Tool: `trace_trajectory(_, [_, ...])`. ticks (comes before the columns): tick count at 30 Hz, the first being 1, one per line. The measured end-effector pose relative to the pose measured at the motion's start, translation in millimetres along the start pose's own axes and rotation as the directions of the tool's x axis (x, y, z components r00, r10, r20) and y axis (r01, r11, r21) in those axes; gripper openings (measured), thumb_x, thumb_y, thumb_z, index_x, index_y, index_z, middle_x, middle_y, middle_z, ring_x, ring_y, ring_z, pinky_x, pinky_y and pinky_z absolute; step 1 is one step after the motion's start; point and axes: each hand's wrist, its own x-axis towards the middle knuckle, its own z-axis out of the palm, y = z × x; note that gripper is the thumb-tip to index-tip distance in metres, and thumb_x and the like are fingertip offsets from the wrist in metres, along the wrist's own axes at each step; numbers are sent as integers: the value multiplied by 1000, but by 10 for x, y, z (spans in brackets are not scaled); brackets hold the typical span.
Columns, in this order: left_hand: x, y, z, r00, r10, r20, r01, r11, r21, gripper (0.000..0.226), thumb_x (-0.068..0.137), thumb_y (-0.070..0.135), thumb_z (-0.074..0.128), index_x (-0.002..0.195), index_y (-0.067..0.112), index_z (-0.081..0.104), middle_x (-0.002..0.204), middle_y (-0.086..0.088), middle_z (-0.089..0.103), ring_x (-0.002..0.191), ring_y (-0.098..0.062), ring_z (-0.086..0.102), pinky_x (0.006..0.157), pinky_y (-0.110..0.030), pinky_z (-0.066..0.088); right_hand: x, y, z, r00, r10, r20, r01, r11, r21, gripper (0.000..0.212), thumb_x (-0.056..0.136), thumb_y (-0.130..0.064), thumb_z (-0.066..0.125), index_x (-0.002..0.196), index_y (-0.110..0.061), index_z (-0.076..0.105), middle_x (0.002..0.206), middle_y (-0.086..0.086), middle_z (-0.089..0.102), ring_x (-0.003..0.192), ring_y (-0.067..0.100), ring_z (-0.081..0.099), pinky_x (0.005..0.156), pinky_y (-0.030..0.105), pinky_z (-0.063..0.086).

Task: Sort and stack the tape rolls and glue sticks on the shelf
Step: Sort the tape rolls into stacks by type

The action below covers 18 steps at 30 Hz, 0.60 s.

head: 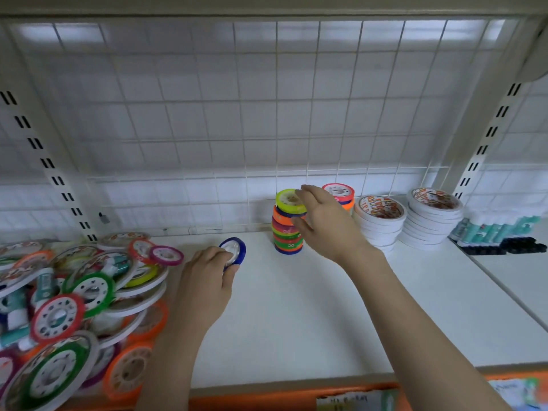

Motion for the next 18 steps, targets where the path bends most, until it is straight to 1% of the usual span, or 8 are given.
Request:
trace_trajectory(2, [114, 47, 8, 999, 11, 35, -13, 999, 44, 18, 88, 13, 61, 102, 2, 66, 104, -11, 64, 93, -32, 58, 77, -41, 49, -203, 14, 44, 991, -30, -132, 32, 999, 14, 42, 85, -14, 57, 124, 2, 53, 128, 19, 52, 116, 37, 50, 99, 40, 42])
trace_trajectory(3, [179, 65, 22, 997, 11, 70, -16, 998, 65, 22, 92, 17, 55, 107, 4, 64, 111, -9, 62, 100, -30, 55, 83, -39, 46, -312, 26, 71, 982, -30, -188, 37, 999, 32, 39, 83, -13, 56, 119, 1, 56, 122, 18, 56, 110, 36, 54, 93, 40, 47])
trace_trajectory(5, [315, 75, 82, 992, 27, 122, -40, 994, 106, 27, 95, 23, 48, 114, 7, 60, 118, -6, 58, 107, -26, 51, 88, -34, 40, -529, 54, 131, 978, -3, -208, 15, 998, 55, 35, 81, -14, 55, 113, -2, 59, 116, 14, 59, 104, 32, 56, 89, 34, 46])
trace_trajectory(7, [443, 72, 170, 986, 44, 162, -67, 988, 140, 28, 95, 25, 47, 114, 9, 60, 117, -5, 58, 107, -25, 51, 86, -32, 38, -727, 86, 195, 988, 41, -151, -33, 998, 56, 34, 79, -15, 55, 111, -4, 60, 112, 11, 60, 100, 29, 58, 86, 28, 45])
trace_trajectory(9, [552, 61, 266, 977, 55, 207, -93, 979, 181, 27, 95, 27, 47, 112, 11, 61, 115, -5, 58, 107, -25, 52, 85, -32, 37, -887, 148, 284, 996, 71, -49, -70, 997, 26, 34, 79, -18, 51, 108, -5, 62, 108, 10, 62, 95, 30, 60, 79, 28, 50])
trace_trajectory(11, [624, 53, 339, 962, 38, 269, -107, 964, 245, 28, 96, 28, 44, 113, 13, 60, 115, -4, 57, 108, -24, 51, 85, -31, 37, -1008, 208, 367, 994, 98, 38, -98, 995, -1, 36, 82, -25, 43, 103, -4, 63, 105, 11, 63, 92, 31, 62, 78, 29, 52])
trace_trajectory(15, [670, 2, 402, 940, -29, 339, -114, 912, 394, 29, 98, 30, 39, 117, 15, 55, 118, -2, 54, 111, -22, 50, 85, -31, 37, -1162, 280, 469, 983, 154, 101, -154, 988, -11, 38, 85, -31, 39, 99, -5, 64, 101, 10, 65, 88, 29, 64, 80, 28, 53])
trace_trajectory(18, [668, -34, 407, 935, -80, 347, -81, 901, 427, 29, 99, 30, 39, 119, 15, 54, 121, -3, 53, 112, -23, 50, 86, -31, 38, -1181, 263, 486, 975, 185, 120, -185, 983, -7, 40, 87, -32, 38, 98, -5, 66, 100, 9, 67, 89, 27, 66, 77, 29, 55])
